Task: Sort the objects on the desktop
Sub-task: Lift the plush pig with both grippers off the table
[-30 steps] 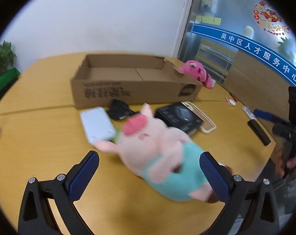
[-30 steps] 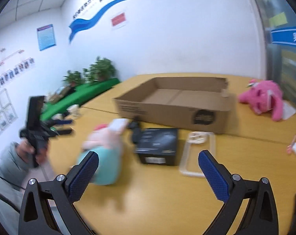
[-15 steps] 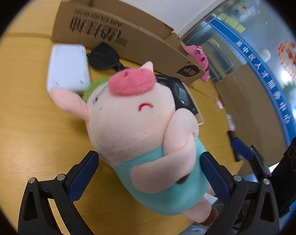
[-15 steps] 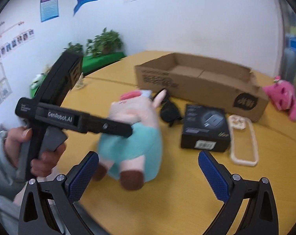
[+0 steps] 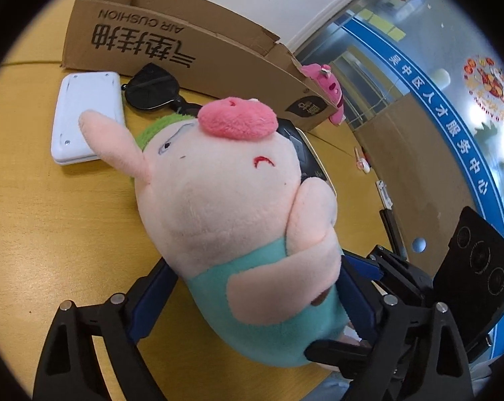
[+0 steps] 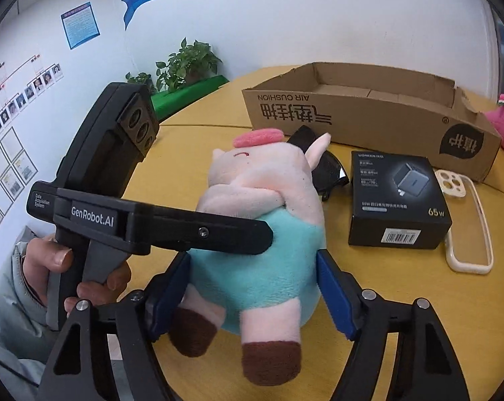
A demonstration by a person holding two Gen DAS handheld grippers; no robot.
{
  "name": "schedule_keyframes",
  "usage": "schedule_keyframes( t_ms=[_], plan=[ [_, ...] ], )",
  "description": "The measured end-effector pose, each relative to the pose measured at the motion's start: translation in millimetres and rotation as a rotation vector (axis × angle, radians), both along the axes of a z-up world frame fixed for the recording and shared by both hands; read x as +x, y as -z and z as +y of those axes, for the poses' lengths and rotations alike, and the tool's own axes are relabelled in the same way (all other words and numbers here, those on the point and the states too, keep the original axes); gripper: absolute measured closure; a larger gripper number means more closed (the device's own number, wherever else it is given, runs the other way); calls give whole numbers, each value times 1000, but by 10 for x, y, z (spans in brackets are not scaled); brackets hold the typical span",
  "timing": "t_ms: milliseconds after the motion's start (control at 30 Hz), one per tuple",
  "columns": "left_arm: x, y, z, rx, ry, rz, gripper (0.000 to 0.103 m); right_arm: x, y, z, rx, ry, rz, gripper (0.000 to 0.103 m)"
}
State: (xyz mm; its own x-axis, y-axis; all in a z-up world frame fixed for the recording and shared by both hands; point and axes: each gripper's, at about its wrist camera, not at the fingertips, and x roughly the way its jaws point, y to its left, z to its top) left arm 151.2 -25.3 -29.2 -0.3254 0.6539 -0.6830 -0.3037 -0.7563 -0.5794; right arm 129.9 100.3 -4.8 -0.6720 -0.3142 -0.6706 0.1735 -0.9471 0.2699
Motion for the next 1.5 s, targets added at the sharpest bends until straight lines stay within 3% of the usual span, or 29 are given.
schedule_keyframes(
  t_ms=[67,200,333,433,633,900,1500],
  plan=[
    [74,-81,78,-21,23,13,15,46,-6,-3,-1,5,-16,27],
    [109,-25,124,-7,54,-20,15,151,-38,-12,-52,-28,-52,0],
    [35,55,96,47,44,-53,16,179,25,171,-114,14,-81,0],
    [36,69,180,42,74,-48,16,87,177,228,-156,23,-133,0],
    [-29,95,208,50,116,-60,16,-2,298,57,-78,38,-148,8],
    [-125,-49,396,-14,218,-42,21,92,277,105,-115,125,-136,12],
    [-284,-23,627,-47,375,-76,22,109,256,190,-157,328,-161,12]
  ],
)
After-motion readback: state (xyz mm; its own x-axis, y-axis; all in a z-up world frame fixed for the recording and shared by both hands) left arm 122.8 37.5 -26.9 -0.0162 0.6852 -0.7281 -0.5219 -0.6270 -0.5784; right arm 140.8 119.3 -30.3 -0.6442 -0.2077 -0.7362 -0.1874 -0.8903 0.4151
